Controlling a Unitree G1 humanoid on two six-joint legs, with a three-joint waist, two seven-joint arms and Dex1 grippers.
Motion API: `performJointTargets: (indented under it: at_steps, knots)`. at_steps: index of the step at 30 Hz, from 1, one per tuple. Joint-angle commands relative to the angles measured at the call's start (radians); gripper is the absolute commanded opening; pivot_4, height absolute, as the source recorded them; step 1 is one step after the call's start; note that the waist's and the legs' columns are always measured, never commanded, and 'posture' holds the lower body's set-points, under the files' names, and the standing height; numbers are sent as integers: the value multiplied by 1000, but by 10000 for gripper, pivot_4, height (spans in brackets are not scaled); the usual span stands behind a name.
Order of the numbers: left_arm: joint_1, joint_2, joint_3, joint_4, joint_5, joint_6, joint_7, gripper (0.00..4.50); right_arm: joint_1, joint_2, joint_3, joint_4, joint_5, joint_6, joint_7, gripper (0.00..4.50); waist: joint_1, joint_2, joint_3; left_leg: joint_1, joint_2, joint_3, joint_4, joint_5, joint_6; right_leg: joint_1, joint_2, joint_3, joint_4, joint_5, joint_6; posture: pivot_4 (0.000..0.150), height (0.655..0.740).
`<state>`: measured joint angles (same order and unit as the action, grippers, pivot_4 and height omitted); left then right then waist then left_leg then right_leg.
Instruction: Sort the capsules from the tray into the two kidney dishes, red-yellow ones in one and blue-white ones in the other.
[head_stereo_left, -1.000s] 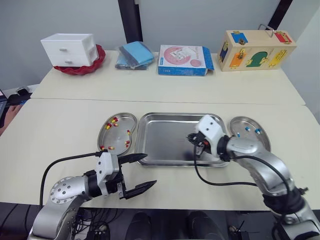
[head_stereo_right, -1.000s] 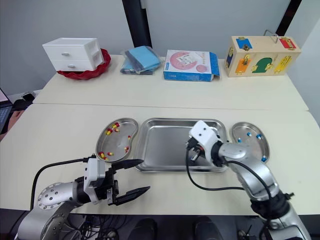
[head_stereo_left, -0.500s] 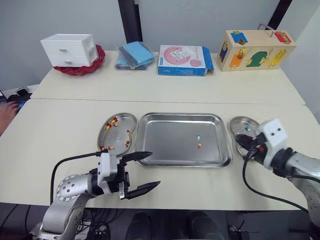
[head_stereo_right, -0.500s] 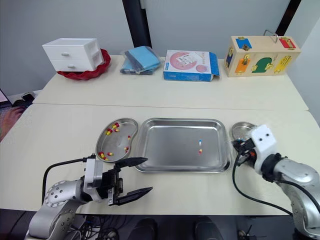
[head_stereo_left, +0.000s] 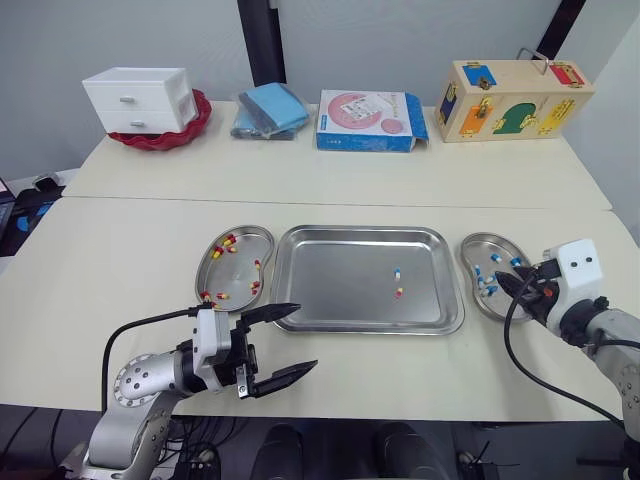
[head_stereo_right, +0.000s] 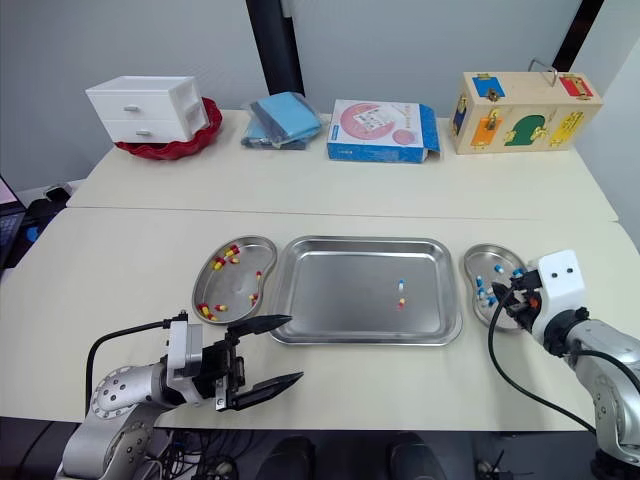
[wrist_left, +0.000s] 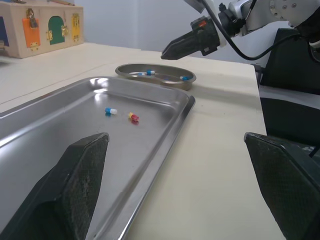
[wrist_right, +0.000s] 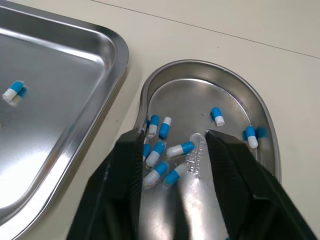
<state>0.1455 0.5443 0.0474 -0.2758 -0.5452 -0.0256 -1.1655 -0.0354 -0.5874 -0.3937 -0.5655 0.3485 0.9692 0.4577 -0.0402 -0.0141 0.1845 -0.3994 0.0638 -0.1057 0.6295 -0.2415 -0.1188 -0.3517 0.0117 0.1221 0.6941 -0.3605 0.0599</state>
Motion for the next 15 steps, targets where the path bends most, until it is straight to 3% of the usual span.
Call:
performJointTargets:
  at_steps: [1, 5, 10, 15]
  knots:
    - [8, -9, 4, -19, -2, -13, 18, 45000, -12, -9, -36, -38, 22, -24, -5, 31732, 0, 0, 0, 0, 0, 0, 0, 0, 0, 0, 0, 0, 0, 0, 0, 1500, 7400]
    - [50, 21, 57, -80, 19, 72, 147, 45000, 55, -49, -17, -93, 36, -131, 82, 44650, 0, 0, 0, 0, 0, 0, 0, 0, 0, 0, 0, 0, 0, 0, 0, 1500, 7400]
    - [170, 114, 171, -198, 1, 229, 249, 45000, 195, -101, 9, -105, 3, -387, 222, 44650, 0, -1, 0, 0, 0, 0, 0, 0, 0, 0, 0, 0, -1, 0, 0, 1500, 7400]
    - [333, 188, 344, -198, -9, 312, 247, 45000, 347, -160, -43, -50, 19, -566, 412, 44650, 1, -1, 1, 1, 0, 0, 0, 0, 0, 1, 0, 0, -1, 0, 0, 1500, 7400]
